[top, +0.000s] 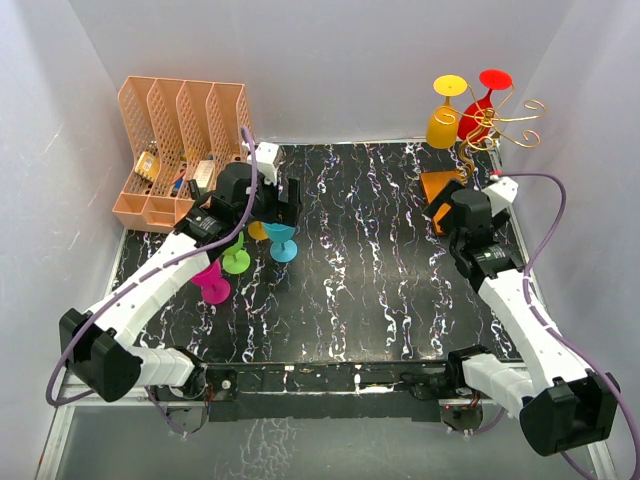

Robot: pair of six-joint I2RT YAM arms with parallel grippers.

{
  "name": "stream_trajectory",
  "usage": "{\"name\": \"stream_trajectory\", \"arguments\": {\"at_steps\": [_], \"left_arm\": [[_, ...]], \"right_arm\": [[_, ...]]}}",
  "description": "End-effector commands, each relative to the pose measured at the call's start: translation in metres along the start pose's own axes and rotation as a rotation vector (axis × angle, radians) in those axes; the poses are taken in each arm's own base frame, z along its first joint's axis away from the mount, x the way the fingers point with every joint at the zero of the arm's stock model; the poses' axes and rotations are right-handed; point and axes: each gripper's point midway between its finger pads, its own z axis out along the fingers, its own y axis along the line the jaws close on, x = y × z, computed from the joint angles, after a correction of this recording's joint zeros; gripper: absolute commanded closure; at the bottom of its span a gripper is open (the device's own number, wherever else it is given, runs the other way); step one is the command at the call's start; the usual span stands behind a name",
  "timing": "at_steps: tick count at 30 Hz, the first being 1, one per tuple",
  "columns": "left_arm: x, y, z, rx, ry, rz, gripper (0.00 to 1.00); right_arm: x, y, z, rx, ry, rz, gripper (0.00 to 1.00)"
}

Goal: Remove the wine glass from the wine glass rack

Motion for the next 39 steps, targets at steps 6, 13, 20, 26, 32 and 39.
{"name": "stream_trajectory", "arguments": {"at_steps": [6, 13, 20, 26, 32, 39], "left_arm": [[-0.044, -0.004, -0.026, 0.029, -0.185, 0.000, 0.03], [-0.049, -0.013, -0.034, 0.079, -0.225, -0.018, 0.03], [-0.046, -0.013, -0.031, 0.078, -0.219, -0.020, 0.03], [-0.046, -0.013, -0.031, 0.084, -0.218, -0.023, 0.03], [-0.045, -0.016, -0.030, 0.095, -0.214, -0.026, 0.03], [-0.041, -0.017, -0.024, 0.100, -0.192, -0.028, 0.03]], "right_arm": [[-0.115, 0.032, -0.034, -0.053, -0.274, 0.094, 0.01], [-0.153, 0.039, -0.033, 0.047, -0.293, -0.004, 0.01], [-0.168, 0.054, -0.017, 0.073, -0.275, -0.093, 0.01], [-0.176, 0.056, -0.002, 0.116, -0.255, -0.132, 0.01], [-0.178, 0.047, 0.016, 0.186, -0.215, -0.159, 0.01], [-0.184, 0.048, 0.025, 0.195, -0.190, -0.164, 0.01]]}}
